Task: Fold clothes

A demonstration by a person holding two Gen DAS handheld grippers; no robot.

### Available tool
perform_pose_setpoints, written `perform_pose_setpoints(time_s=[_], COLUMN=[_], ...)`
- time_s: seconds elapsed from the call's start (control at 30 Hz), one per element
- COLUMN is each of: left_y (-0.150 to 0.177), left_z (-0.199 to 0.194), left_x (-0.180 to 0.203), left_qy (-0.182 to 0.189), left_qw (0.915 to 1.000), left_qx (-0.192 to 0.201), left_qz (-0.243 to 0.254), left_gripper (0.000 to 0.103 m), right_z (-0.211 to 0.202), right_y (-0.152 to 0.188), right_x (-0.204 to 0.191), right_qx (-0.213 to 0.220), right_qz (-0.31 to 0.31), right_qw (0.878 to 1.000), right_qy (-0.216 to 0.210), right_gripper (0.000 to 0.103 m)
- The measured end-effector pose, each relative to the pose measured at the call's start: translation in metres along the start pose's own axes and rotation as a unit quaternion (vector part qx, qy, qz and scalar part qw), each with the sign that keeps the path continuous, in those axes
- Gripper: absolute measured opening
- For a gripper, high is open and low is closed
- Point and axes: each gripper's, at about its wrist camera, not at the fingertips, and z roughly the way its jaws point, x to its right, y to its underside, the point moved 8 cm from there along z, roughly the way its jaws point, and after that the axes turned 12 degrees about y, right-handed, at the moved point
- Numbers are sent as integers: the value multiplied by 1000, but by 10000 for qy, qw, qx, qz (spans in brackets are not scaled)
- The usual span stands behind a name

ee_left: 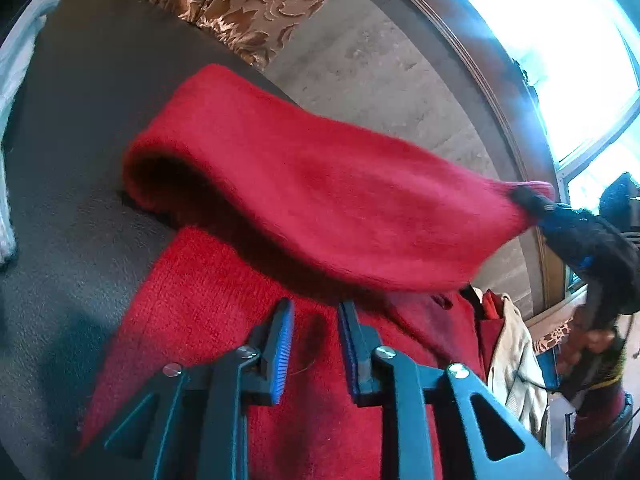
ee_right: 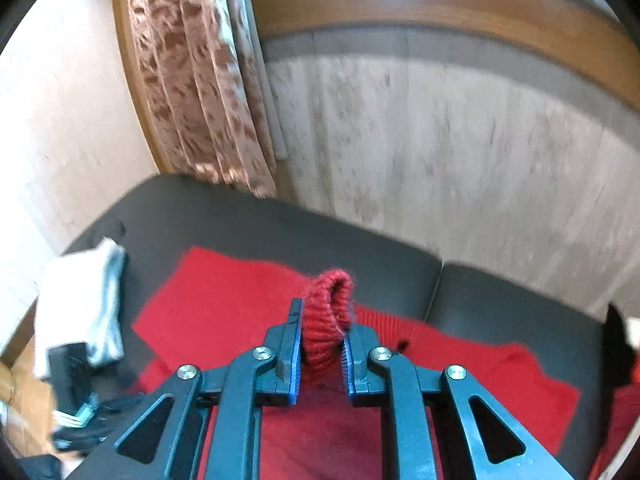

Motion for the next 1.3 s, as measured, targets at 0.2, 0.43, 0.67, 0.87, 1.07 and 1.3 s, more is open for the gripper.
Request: perform_pose_setpoints(time_s=[0.2, 0.43, 0.67, 0.87, 1.07, 1.3], left_y=[-27, -31, -13, -12, -12, -22], left_z=[-11, -17, -4, -7, -7, -15], left_x=[-6, 5, -2, -6, -8, -7], left_qy=[7, -54, -281, -175, -131, 40], left_qw=[9994, 9993, 9991, 9993, 9993, 9994], left_qx=[314, 347, 198, 253, 294, 331], left_qz=[-169, 144, 245, 203, 196, -110], left_gripper=[35, 40, 40, 40, 40, 47], right_z=[-23, -31, 7, 45, 64, 27], right_y=[-5, 13, 84, 124, 129, 101], right_x=[38, 84, 117, 89, 72, 49], right_qx=[-32, -240, -823, -1006, -982, -798], right_qz=[350, 926, 1777, 2105, 1992, 977], right_qw=[9993, 9954, 9785, 9680, 9727, 9915], right_qy=[130, 41, -643, -926, -678, -305], right_gripper=[16, 16, 33, 53, 47, 10])
